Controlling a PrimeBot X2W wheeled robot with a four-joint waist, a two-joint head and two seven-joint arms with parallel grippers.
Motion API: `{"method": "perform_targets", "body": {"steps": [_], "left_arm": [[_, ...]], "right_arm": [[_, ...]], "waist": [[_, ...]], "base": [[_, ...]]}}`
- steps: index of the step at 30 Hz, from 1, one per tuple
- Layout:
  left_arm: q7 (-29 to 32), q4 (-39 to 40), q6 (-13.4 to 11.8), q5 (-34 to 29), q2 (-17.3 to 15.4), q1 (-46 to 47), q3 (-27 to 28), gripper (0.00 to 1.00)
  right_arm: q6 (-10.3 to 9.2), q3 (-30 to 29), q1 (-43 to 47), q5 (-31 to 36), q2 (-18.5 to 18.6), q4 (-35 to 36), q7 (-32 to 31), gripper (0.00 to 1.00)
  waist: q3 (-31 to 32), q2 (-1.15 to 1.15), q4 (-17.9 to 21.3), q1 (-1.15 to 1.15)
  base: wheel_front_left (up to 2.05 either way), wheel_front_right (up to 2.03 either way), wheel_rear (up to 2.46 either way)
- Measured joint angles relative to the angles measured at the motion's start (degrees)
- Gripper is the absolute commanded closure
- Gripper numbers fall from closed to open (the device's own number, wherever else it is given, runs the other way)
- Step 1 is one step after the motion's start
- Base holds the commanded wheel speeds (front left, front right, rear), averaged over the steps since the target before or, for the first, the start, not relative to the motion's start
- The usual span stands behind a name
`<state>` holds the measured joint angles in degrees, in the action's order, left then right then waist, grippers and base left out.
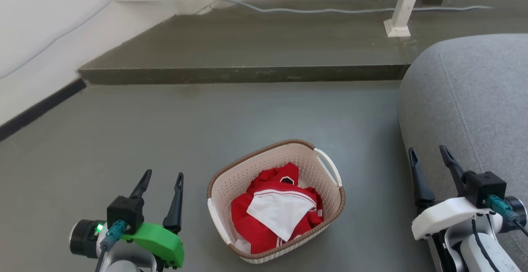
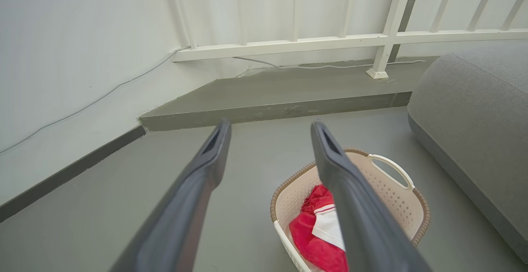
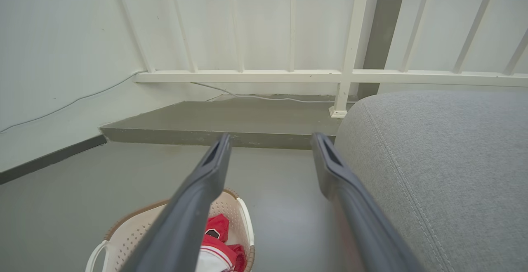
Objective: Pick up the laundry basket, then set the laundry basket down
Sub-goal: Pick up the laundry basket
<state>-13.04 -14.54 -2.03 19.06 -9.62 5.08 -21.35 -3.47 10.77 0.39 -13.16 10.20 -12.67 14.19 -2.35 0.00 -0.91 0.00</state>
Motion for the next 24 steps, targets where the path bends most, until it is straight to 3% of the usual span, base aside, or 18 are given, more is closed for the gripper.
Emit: {"method": "perform_targets", "body": {"steps": [10, 24], "left_arm": [[2.47, -2.31, 0.6, 1.03, 1.46, 2.33, -0.86, 0.0], [8.0, -11.83, 3.09, 4.43, 2.16, 10.03, -0.35, 0.0]], "right_arm": [[0.11, -0.66, -4.36, 0.05, -0.91, 3.72, 0.18, 0.0], [0.6, -0.8, -11.86, 0.71, -2.5, 9.55, 0.25, 0.0]], "waist": [[-5.96, 0.0, 0.44, 0.0], [-17.44, 0.0, 2.46, 0.0]], "base": [[0.0, 0.0, 0.0], [0.0, 0.0, 0.0]]}}
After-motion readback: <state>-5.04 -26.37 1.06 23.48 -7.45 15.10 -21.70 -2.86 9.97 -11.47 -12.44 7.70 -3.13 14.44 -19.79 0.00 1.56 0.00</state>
